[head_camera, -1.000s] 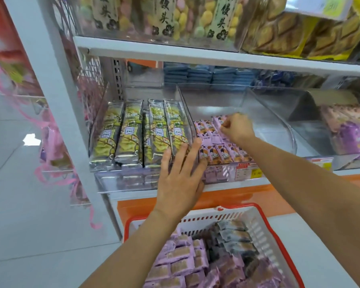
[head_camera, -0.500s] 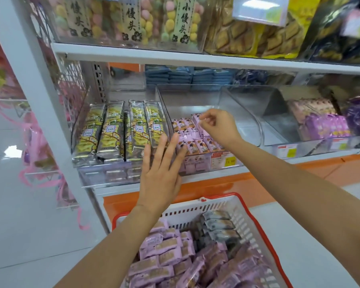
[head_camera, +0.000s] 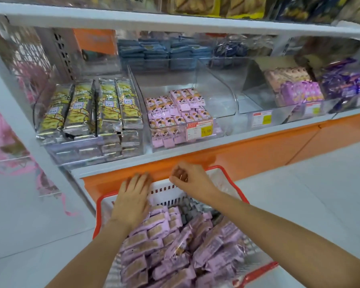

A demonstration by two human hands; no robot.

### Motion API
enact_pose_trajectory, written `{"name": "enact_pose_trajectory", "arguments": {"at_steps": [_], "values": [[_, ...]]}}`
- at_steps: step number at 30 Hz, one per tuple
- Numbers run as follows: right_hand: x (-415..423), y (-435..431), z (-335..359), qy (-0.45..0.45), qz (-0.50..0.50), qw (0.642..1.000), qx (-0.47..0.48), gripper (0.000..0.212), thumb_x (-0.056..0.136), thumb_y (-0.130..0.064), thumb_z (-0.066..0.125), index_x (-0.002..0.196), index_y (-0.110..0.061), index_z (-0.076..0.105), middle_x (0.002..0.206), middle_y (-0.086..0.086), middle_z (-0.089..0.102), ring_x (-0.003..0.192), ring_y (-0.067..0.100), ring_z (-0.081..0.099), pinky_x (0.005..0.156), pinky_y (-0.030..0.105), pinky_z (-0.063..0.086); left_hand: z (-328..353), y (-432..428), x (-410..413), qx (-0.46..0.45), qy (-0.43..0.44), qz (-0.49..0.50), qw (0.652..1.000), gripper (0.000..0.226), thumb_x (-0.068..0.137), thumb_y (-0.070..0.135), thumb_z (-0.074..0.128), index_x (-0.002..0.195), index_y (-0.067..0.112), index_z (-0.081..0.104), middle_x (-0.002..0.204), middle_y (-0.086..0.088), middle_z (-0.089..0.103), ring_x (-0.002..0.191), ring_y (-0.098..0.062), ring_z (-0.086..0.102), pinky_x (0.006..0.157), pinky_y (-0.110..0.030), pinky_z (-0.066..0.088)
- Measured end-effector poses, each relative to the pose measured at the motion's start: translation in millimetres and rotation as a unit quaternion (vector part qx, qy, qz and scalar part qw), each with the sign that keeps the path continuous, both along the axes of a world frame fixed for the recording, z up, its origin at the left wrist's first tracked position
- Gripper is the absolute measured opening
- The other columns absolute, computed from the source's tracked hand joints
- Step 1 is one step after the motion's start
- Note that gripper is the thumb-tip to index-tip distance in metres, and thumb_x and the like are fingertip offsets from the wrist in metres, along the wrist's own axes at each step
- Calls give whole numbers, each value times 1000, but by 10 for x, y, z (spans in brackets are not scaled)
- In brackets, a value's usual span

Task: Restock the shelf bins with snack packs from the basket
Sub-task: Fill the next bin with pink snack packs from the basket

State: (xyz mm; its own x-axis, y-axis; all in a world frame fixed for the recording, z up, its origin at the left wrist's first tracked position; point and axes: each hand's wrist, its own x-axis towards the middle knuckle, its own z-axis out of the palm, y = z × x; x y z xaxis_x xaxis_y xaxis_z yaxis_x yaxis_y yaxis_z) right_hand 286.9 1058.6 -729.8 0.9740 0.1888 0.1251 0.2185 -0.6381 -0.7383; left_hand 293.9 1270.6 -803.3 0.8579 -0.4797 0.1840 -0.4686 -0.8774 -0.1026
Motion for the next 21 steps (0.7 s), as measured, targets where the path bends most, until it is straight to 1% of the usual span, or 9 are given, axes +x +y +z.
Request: {"name": "enact_pose_trajectory", "arguments": {"at_steps": [3,5,7,9,11,13,15,18,21], "values": [[-51,0,-518,93,10,994,-53,12,91,-22,66,99,-13,65,80,-5,61,72,12,60,71,30,54,-199,69,-26,17,4,4,1000,93,60,36,88,138,-2,53,148,-20,46,136,-40,44,110,-55,22],[-82,38,-809,152,35,984,-90,17,91,-24,66,104,-14,65,88,-1,65,80,14,63,79,38,56,-337,116,-65,17,1,6,1000,84,75,42,75,142,-1,48,153,-20,38,142,-40,34,114,-55,17],[-117,102,-1006,194,67,971,-120,23,90,-26,67,110,-15,64,99,1,67,88,16,64,81,36,56,-506,184,-106,13,7,13,1000,71,90,43,48,146,0,41,154,-19,36,144,-38,30,116,-53,11],[-144,173,-1135,206,96,962,-152,27,88,-24,70,113,-15,63,106,3,66,89,16,62,79,28,52,-648,263,-122,3,22,12,1000,73,90,40,37,152,2,29,155,-18,34,143,-38,34,117,-50,9],[-168,224,-1257,190,119,956,-186,33,85,-22,73,115,-14,62,108,5,62,88,16,57,77,26,48,-718,305,-116,3,26,4,1000,83,85,35,55,153,5,20,159,-16,28,144,-37,31,117,-50,11],[-178,249,-1371,175,130,952,-216,38,83,-21,73,118,-15,60,110,5,57,86,14,49,75,28,44,-734,306,-104,-12,38,6,999,95,77,31,70,154,5,20,159,-15,28,145,-35,30,117,-50,12],[-182,264,-1424,166,133,952,-221,36,83,-19,72,116,-15,59,112,5,54,87,13,45,72,27,39,-739,289,-108,-25,40,14,999,98,77,30,73,154,7,17,160,-15,28,146,-35,30,117,-50,12],[-192,269,-1451,140,155,952,-224,26,84,-19,70,108,-13,61,114,4,52,97,18,48,72,26,36,-753,276,-120,-21,40,20,999,97,79,30,69,155,8,13,160,-14,25,147,-34,27,116,-52,15],[-220,266,-1465,119,162,956,-212,26,81,-26,71,101,-15,58,103,-1,47,99,19,48,73,28,39,-732,274,-124,-19,58,24,998,97,77,28,72,156,7,20,160,-14,26,147,-34,28,116,-51,15]]}}
